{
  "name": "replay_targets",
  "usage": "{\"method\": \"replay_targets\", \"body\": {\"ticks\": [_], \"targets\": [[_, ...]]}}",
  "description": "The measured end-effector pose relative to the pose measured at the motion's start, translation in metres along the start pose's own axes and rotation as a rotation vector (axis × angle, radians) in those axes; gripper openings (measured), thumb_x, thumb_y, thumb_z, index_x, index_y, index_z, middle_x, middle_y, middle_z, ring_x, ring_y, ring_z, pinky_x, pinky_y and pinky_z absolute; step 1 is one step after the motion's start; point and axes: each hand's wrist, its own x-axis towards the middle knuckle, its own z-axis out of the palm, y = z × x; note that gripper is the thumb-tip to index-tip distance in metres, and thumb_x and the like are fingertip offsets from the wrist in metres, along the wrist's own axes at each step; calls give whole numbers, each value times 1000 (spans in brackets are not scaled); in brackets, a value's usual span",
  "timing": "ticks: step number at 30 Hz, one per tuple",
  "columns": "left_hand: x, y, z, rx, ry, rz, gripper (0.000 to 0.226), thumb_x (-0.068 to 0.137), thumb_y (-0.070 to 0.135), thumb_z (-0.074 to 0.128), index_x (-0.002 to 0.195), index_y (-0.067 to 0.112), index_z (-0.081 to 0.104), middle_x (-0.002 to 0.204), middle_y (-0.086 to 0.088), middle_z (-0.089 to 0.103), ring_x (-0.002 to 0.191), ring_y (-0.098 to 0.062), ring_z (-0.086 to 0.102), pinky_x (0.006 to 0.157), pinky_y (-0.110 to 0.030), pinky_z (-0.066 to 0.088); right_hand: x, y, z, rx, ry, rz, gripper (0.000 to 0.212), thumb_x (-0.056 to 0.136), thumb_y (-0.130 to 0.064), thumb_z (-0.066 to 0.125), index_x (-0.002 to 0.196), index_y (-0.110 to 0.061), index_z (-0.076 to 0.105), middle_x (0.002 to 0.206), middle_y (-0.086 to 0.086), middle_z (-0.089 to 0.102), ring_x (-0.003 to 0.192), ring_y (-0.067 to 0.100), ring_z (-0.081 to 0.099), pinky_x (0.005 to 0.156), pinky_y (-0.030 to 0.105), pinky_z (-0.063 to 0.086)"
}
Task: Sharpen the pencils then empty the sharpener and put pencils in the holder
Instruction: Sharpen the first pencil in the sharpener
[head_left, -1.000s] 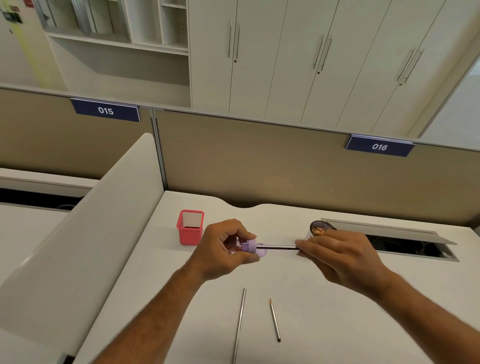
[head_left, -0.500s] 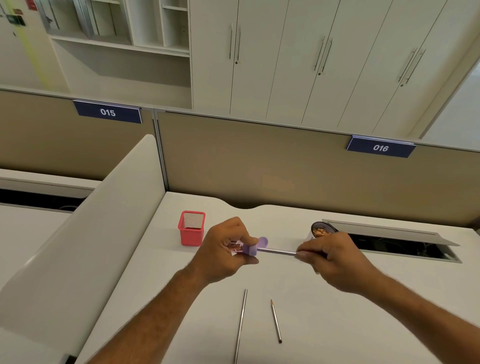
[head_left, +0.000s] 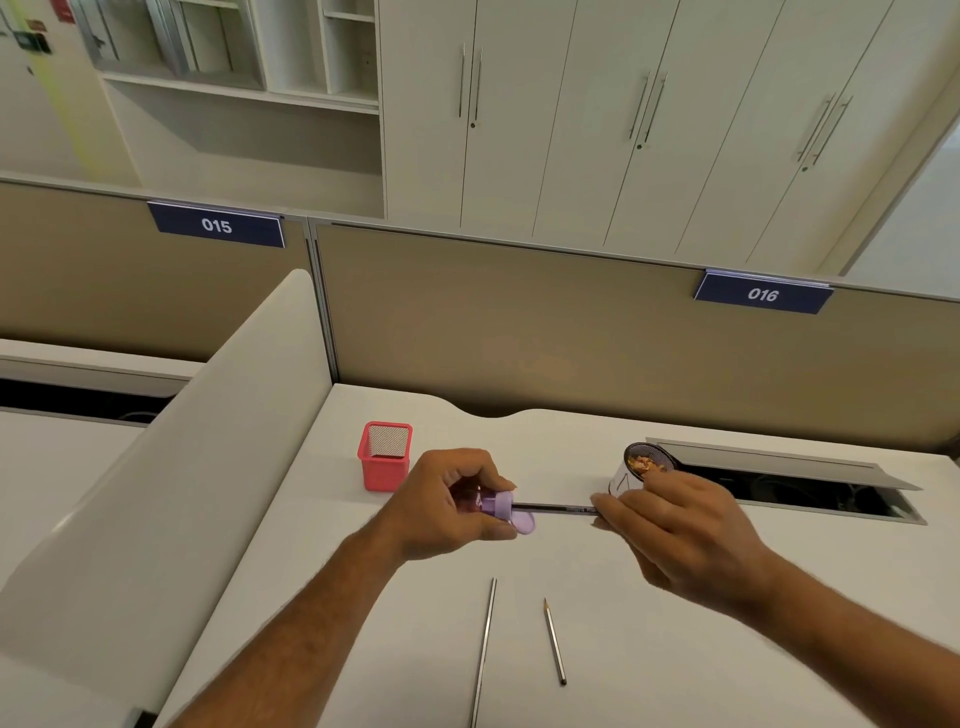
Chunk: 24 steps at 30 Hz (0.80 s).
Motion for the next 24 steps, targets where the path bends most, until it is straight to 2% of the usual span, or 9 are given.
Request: {"method": "replay_targets", "body": {"ticks": [4, 7, 9, 12, 15, 17, 20, 22, 24], "targets": [[1, -2, 4, 50, 28, 62, 29, 60, 20, 89, 82, 21, 69, 77, 15, 64, 70, -20, 61, 61, -40, 56, -1, -9, 1, 197, -130, 236, 19, 93, -25, 58, 80, -15, 69, 56, -7, 52, 49, 15, 44, 41, 28, 37], [3, -2, 3, 132, 42, 156, 27, 62, 18, 89, 82, 21, 71, 78, 10, 63, 70, -17, 60, 60, -32, 55, 12, -15, -3, 705, -333, 782, 25, 93, -26, 62, 71, -17, 69, 48, -12, 49, 45, 6, 38, 46, 22, 33], [4, -2, 3, 157, 38, 175, 23, 64, 15, 88, 80, 18, 73, 80, 7, 65, 73, -16, 62, 62, -31, 57, 22, -12, -11, 1121, -491, 1159, 25, 92, -19, 64, 72, -9, 75, 49, -1, 51, 40, 7, 34, 42, 18, 27], [4, -2, 4, 157, 27, 171, 23, 64, 15, 88, 82, 16, 74, 82, 5, 65, 75, -17, 63, 63, -33, 58, 26, -8, -20, 1403, -636, 1382, 22, 91, -17, 65, 77, -2, 74, 53, 8, 47, 38, 10, 22, 41, 20, 15], [5, -2, 2, 140, 23, 134, 27, 61, 17, 89, 82, 20, 73, 80, 10, 64, 72, -19, 62, 59, -30, 54, 21, -15, -13, 1158, -523, 1206, 4, 83, -13, 75, 80, -11, 75, 60, 1, 57, 39, 8, 33, 41, 21, 25], [5, -2, -1, 91, 26, 84, 29, 60, 18, 90, 81, 26, 71, 77, 14, 63, 72, -26, 62, 57, -34, 52, 10, -16, -5, 682, -294, 807, 4, 81, -19, 77, 85, -20, 75, 65, -8, 63, 48, 6, 49, 47, 17, 38], [4, -3, 0, 37, 18, 47, 33, 60, 16, 90, 81, 28, 68, 78, 19, 64, 79, -34, 64, 59, -37, 53, -5, -11, 4, 203, -95, 181, 16, 86, -19, 68, 97, -8, 73, 68, 0, 65, 52, 17, 53, 43, 28, 42], [4, -4, 3, 30, 25, 46, 32, 59, 16, 90, 81, 25, 68, 79, 18, 64, 78, -33, 64, 59, -40, 53, -9, -9, 8, 86, -71, 77, 15, 86, -16, 67, 94, -5, 73, 65, 3, 62, 48, 21, 49, 40, 30, 37], [3, -5, 4, 57, 43, 61, 30, 59, 18, 89, 82, 20, 69, 78, 17, 63, 73, -25, 61, 58, -37, 53, -3, -11, 5, 197, -147, 225, 15, 89, -23, 62, 88, -12, 73, 59, -3, 58, 47, 18, 49, 39, 28, 38]]}}
